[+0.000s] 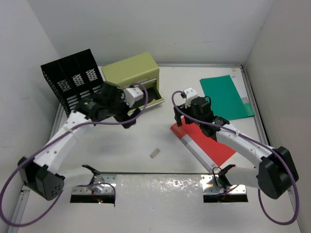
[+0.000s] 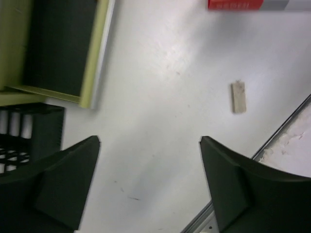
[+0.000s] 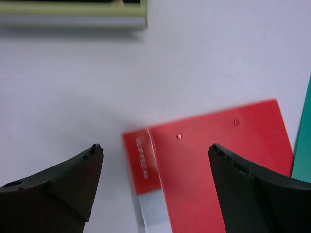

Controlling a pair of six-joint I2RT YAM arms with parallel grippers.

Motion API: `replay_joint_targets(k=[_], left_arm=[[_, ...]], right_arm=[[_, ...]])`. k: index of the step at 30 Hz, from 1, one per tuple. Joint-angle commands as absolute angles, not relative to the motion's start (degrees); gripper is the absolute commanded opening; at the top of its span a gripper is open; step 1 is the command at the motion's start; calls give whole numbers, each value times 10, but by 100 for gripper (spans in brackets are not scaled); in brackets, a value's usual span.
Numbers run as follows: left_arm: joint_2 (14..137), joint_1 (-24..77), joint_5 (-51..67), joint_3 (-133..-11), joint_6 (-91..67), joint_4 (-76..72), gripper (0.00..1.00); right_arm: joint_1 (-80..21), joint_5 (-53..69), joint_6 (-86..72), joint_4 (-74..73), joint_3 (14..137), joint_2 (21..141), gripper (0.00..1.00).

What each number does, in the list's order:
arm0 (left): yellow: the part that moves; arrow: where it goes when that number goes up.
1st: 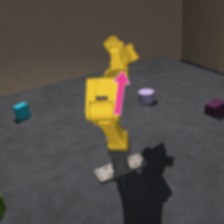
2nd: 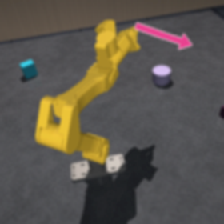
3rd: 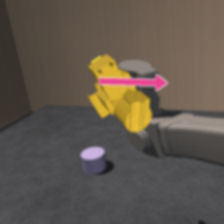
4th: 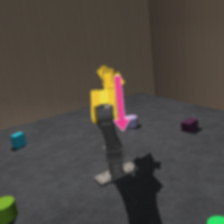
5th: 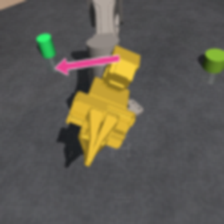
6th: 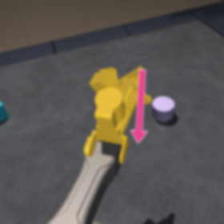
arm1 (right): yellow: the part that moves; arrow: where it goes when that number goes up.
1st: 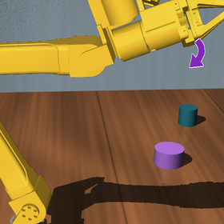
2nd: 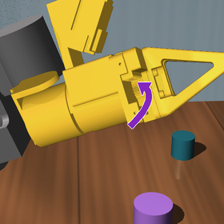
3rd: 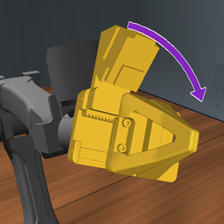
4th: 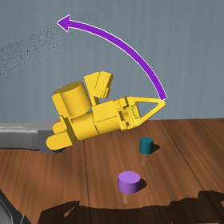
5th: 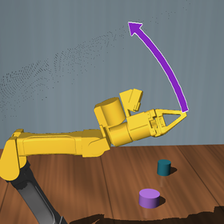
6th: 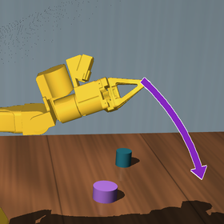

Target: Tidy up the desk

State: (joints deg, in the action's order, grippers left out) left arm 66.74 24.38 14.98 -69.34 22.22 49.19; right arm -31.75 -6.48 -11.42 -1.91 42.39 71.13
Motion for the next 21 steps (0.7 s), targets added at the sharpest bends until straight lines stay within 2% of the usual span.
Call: replay_joint_targets(k=[1,3,6,9,13,17,21], left_arm=[[692,314,107,-651,202,475,86],[710,357,74,-629,204,447,94],[760,465,45,-590,202,405,97],[837,529,16,-611,198,391,98],[904,550,63,-628,200,372,99],[959,549,5,-600,221,310,99],[979,550,40,-580,214,265,98]], right_arm=[[-320,-97,-121,-43,402,673,87],[-319,-132,-116,-69,408,661,87],[-319,-160,-109,-90,412,652,87],[-319,-188,-109,-109,406,641,87],[-318,-223,-105,-144,397,613,88],[-317,-244,-99,-148,389,577,88],[-316,-260,-93,-149,384,553,87]])
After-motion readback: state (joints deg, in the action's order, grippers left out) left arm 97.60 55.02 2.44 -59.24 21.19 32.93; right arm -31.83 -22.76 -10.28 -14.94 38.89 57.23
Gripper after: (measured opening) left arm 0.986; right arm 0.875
